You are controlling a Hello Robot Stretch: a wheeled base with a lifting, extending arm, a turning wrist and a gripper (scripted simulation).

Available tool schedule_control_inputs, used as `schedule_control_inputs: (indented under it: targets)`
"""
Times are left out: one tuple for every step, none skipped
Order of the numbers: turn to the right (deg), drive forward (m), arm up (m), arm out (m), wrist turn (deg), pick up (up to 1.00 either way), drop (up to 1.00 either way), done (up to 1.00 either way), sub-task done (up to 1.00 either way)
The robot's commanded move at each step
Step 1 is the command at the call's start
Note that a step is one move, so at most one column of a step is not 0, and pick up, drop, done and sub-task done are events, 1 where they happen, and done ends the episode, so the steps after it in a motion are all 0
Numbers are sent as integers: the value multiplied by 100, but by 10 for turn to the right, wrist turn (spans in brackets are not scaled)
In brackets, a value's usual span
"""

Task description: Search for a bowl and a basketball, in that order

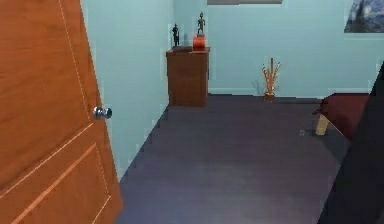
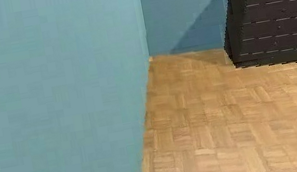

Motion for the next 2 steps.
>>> schedule_control_inputs:
  targets:
    - [0,30,0,0,0,0,0,0,0]
    - [30,0,0,0,0,0,0,0,0]
